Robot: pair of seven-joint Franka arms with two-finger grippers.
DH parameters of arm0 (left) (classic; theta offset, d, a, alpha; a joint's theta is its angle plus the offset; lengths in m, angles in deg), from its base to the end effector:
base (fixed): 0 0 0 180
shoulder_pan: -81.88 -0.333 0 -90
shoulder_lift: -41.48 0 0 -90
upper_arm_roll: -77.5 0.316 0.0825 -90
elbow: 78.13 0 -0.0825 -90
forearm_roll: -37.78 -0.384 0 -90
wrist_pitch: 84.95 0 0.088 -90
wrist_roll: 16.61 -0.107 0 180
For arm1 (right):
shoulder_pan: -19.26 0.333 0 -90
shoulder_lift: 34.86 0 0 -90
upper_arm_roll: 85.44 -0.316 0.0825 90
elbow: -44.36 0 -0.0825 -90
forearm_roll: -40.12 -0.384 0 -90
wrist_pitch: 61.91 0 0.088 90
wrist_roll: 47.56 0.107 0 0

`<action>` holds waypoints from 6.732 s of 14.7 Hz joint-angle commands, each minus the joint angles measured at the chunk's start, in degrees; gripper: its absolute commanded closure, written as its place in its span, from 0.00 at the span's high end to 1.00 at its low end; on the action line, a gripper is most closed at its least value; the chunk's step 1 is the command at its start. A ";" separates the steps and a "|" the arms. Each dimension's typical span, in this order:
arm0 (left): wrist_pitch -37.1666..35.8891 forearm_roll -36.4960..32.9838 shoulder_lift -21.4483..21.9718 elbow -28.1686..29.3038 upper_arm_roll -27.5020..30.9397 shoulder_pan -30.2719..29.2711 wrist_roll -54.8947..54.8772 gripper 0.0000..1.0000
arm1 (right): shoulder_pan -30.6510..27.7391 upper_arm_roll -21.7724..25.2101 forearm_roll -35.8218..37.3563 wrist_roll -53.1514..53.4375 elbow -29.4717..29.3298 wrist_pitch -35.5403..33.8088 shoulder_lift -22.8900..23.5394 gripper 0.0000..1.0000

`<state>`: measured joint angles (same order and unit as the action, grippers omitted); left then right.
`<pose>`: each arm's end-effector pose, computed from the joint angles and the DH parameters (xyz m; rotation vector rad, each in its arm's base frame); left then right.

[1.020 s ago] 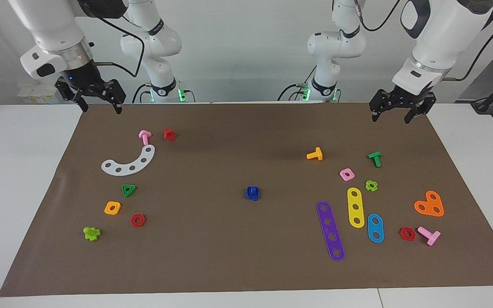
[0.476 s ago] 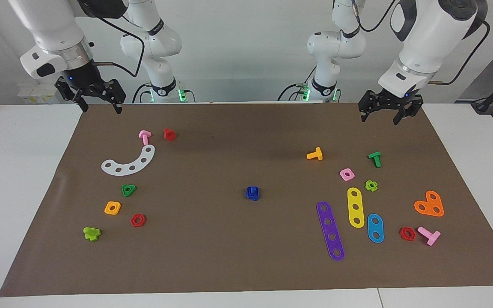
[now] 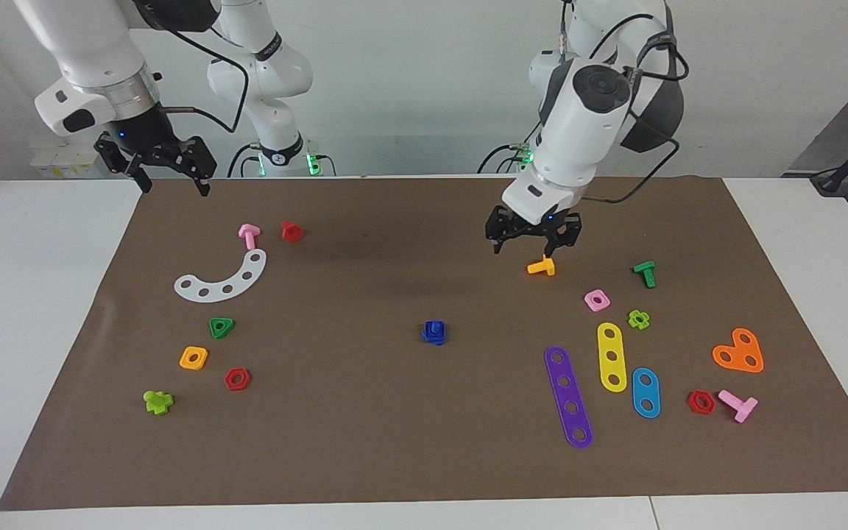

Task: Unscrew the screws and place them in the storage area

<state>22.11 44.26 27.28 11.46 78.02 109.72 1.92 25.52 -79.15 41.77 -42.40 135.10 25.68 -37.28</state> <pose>0.5681 -0.3038 0.5064 3.0152 -0.1866 0.0165 0.5372 -0.0048 0.6377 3.1136 -0.1425 -0.0185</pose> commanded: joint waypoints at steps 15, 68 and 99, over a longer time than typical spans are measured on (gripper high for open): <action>18.53 0.55 -20.25 -6.01 1.24 8.20 8.37 0.94 | -0.47 -0.31 -0.85 -0.16 1.19 0.03 -1.18 1.00; -2.47 2.83 -19.56 -15.87 1.77 -4.18 4.62 0.36 | -0.47 -0.31 -0.85 -0.07 1.19 0.03 -1.18 1.00; 5.57 -2.41 0.32 8.52 2.56 -22.30 -19.23 1.00 | -0.47 -0.31 -0.85 -0.07 1.19 0.03 -1.18 1.00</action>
<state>34.17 45.07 26.75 23.68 80.86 87.78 -17.00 25.53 -79.16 41.77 -42.40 135.10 25.68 -37.29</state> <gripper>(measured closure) 0.000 0.000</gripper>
